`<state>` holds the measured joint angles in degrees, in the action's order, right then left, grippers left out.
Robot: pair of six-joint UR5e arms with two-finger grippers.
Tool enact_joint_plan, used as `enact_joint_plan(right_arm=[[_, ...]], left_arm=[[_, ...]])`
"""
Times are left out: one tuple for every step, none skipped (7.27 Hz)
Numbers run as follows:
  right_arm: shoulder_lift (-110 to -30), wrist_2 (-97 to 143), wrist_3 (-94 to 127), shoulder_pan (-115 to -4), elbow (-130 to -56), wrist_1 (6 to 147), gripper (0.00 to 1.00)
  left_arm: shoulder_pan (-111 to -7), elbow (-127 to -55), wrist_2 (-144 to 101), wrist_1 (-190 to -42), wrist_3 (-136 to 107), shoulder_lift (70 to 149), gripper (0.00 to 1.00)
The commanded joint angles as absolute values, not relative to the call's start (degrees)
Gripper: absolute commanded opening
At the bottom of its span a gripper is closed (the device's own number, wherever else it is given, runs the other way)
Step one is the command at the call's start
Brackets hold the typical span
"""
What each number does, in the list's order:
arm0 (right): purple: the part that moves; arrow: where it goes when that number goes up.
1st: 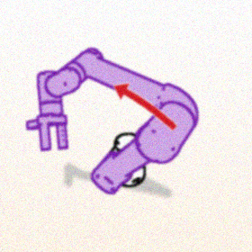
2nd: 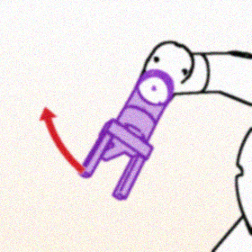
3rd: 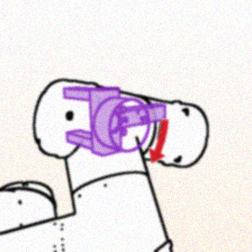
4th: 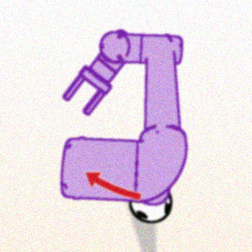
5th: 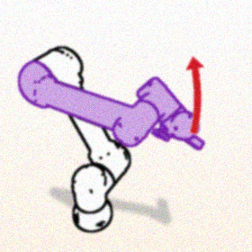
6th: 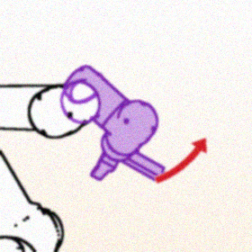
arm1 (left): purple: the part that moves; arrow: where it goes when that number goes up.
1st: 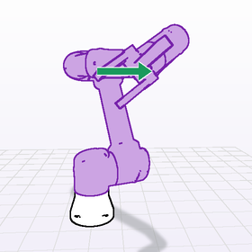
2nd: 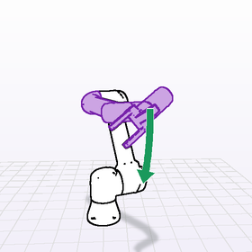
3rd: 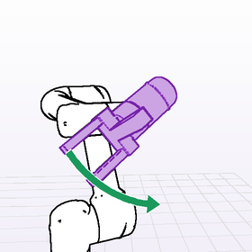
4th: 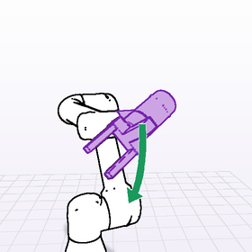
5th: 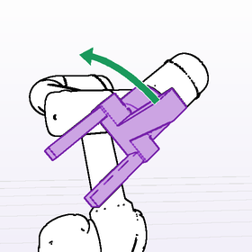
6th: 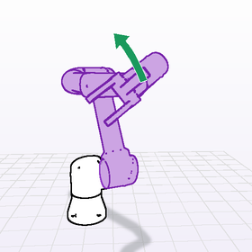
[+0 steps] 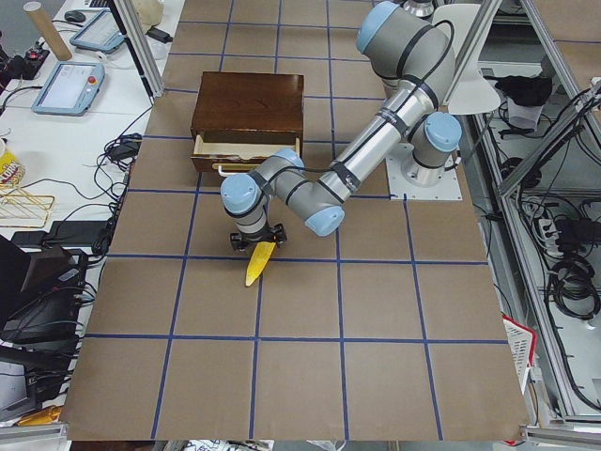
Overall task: Open drawer and put corn inside
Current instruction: 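Release the handle and lower the left gripper onto the yellow corn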
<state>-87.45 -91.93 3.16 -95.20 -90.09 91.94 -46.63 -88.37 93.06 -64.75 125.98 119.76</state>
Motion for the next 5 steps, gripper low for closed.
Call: enact_joint_plan(right_arm=[[-87.45, -91.93, 3.16, -95.19, -90.09, 91.93, 1.0], [-87.45, -91.93, 3.16, -95.19, -90.09, 91.93, 1.0], [-87.45, -91.93, 3.16, -95.19, -90.09, 91.93, 1.0], [-87.45, -91.93, 3.16, -95.19, -90.09, 91.93, 1.0], [-87.45, -91.93, 3.16, -95.19, -90.09, 91.93, 1.0]], left_arm=[[-46.67, -91.13, 92.72, -60.47, 129.63, 120.32, 0.98], [-46.58, -91.23, 91.25, -60.47, 131.03, 120.32, 1.0], [-46.58, -91.49, 90.62, -60.47, 132.87, 120.41, 1.0], [-46.58, -91.76, 90.44, -60.38, 133.33, 120.5, 1.0], [-46.58, -92.28, 90.44, -59.34, 133.94, 121.28, 1.0]])
